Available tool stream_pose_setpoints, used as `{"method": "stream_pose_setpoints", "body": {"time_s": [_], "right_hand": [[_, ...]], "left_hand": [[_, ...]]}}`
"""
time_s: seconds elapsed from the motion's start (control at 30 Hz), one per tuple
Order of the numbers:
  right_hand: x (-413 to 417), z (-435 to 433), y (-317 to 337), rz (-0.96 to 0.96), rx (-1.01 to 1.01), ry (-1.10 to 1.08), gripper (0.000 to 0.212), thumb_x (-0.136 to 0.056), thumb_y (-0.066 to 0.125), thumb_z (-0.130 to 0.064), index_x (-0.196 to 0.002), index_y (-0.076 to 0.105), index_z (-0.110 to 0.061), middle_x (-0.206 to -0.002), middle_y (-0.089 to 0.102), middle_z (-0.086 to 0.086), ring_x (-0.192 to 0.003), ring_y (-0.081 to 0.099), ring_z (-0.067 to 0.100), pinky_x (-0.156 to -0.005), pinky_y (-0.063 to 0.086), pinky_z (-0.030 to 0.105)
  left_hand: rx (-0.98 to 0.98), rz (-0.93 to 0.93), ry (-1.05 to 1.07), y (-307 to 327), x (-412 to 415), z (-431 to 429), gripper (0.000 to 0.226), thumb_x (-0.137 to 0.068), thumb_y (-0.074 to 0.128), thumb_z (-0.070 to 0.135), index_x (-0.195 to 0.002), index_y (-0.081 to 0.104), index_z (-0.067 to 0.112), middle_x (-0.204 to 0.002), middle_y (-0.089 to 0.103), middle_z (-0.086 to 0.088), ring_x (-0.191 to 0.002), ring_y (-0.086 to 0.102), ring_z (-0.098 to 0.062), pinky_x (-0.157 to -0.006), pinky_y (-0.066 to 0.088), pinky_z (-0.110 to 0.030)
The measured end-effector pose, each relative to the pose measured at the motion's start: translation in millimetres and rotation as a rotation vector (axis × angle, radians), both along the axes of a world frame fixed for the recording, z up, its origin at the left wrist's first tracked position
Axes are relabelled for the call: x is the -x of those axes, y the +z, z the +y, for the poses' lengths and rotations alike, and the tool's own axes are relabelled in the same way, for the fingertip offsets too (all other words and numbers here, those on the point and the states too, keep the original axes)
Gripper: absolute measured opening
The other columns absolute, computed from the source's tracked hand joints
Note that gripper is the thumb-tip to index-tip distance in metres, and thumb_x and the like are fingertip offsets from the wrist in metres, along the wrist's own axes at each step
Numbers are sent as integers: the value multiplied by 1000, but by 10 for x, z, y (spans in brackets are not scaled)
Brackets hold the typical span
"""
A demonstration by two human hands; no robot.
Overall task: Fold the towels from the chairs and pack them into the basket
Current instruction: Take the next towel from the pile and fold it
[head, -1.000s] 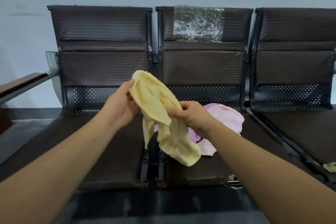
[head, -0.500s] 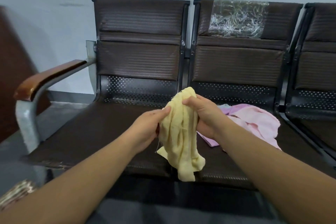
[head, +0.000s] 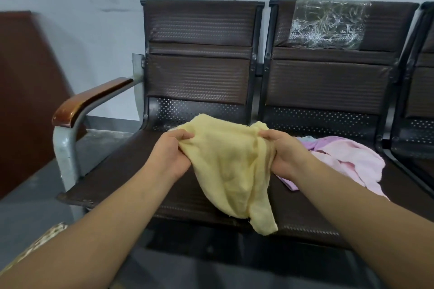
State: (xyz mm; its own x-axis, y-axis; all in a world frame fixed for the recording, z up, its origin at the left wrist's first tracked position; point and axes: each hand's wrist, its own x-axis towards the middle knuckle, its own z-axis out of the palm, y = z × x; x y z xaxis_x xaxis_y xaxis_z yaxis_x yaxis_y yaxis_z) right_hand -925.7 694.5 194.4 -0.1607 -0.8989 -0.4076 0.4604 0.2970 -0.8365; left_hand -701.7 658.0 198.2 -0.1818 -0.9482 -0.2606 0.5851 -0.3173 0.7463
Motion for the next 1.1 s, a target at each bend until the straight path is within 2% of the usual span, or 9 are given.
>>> {"method": "stream_pose_setpoints", "body": {"time_s": [0.17, 0.27, 0.37, 0.43, 0.57, 0.7, 0.8, 0.93, 1.1], "right_hand": [[2, -41, -49, 103, 28, 46, 20, -95, 48, 0, -107, 65, 2, -109, 69, 19, -93, 67, 30, -84, 55, 42], [-32, 8, -36, 473, 48, 228, 29, -85, 78, -19, -106, 63, -6, -99, 72, 13, -87, 70, 27, -74, 58, 39], [-102, -12, -78, 702, 83, 196, 27, -80, 83, -20, -98, 68, -7, -91, 74, 15, -79, 70, 27, -65, 59, 38], [-94, -70, -125, 619, 74, 89, 15, -87, 75, -23, -91, 71, -9, -89, 74, 15, -80, 68, 27, -75, 58, 41], [28, -137, -95, 71, 66, -50, 24, -104, 50, -19, -107, 69, -4, -99, 73, 13, -90, 68, 24, -79, 55, 38], [75, -108, -44, -122, 86, 24, 28, -104, 43, -15, -90, 65, -4, -94, 67, 13, -89, 65, 26, -81, 53, 41], [-6, -62, 25, 99, 71, 242, 33, -93, 66, -39, -86, 65, -7, -89, 71, 15, -83, 69, 27, -77, 58, 40], [-87, -76, -79, 775, 81, 168, 23, -78, 85, -17, -85, 66, -5, -79, 69, 14, -71, 66, 25, -62, 55, 33], [64, -218, -135, 218, 9, -105, 19, -100, 60, -21, -98, 67, -3, -90, 70, 10, -85, 67, 25, -73, 57, 39]], "left_hand": [[-7, -100, -87, 23, -148, 35, 23, -91, 52, -3, -110, 66, -1, -105, 73, -16, -93, 72, -28, -79, 55, -40], [50, -182, -103, 2, -230, 2, 30, -91, 54, -6, -120, 63, -1, -110, 73, -16, -96, 73, -27, -73, 59, -38], [129, -265, -81, 10, -291, -18, 27, -94, 52, -8, -116, 63, 0, -103, 75, -14, -93, 73, -25, -69, 61, -35], [169, -286, -30, 43, -339, -30, 21, -96, 51, -6, -107, 65, 4, -94, 76, -10, -88, 73, -22, -68, 61, -33], [237, -418, 79, 57, -496, -93, 17, -102, 50, 7, -98, 66, 10, -83, 77, 0, -83, 71, -15, -78, 56, -29], [204, -525, 31, -14, -547, -138, 27, -103, 52, 24, -123, 63, 9, -121, 70, -5, -113, 64, -18, -104, 47, -37], [175, -378, 98, 1, -539, -176, 22, -103, 48, 9, -118, 64, 7, -114, 71, -9, -102, 68, -18, -93, 53, -33], [195, -362, 107, 45, -555, -167, 26, -103, 44, 3, -120, 63, 6, -112, 71, -11, -100, 69, -21, -82, 55, -32], [194, -317, 161, 64, -656, -170, 22, -103, 45, 5, -109, 66, 6, -98, 75, -7, -88, 72, -16, -83, 56, -31]]}}
